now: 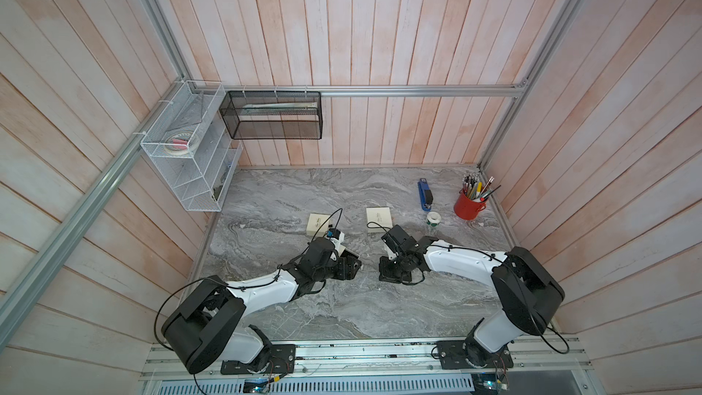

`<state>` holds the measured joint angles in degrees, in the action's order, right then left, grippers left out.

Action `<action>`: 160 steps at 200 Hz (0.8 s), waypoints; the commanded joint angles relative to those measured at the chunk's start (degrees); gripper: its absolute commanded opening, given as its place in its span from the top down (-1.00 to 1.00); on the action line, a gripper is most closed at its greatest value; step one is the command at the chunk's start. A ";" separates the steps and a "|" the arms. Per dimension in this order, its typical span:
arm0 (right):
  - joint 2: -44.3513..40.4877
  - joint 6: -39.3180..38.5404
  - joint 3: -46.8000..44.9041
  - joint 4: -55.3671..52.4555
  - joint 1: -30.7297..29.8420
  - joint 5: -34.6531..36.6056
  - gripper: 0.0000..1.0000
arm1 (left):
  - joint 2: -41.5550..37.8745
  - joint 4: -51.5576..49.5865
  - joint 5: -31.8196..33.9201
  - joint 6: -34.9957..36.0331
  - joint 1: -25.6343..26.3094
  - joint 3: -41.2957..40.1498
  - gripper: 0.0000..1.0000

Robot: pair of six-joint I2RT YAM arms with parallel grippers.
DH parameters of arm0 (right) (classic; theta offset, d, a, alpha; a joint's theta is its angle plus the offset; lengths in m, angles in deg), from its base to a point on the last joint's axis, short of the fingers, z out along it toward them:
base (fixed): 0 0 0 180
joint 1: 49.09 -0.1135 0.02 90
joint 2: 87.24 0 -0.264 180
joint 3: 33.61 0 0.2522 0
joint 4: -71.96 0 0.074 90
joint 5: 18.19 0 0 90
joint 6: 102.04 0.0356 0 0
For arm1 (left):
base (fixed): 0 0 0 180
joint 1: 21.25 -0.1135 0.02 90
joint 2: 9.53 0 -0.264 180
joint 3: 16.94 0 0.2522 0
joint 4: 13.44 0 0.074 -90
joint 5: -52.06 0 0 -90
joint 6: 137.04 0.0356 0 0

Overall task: Place the earrings into the drawer-style jewelry box
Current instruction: Pick up the earring from the center of the board.

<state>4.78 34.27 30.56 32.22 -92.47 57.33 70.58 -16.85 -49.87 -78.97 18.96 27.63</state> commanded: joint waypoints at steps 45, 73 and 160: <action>1.09 0.28 0.74 -2.08 -0.48 0.26 0.68 | -1.72 0.55 0.07 1.34 0.22 -0.30 -0.63; 1.43 0.14 0.82 -1.63 -0.58 -0.11 0.68 | -1.63 0.56 0.06 1.42 0.22 -0.27 -0.63; 2.46 -0.17 1.60 -1.52 -0.92 -0.12 0.75 | -1.80 0.69 0.38 1.51 0.22 -0.53 -0.63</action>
<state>6.23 34.22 30.91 31.59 -92.90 57.31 69.84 -16.87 -49.82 -78.53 18.96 27.63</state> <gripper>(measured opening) 0.129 0.815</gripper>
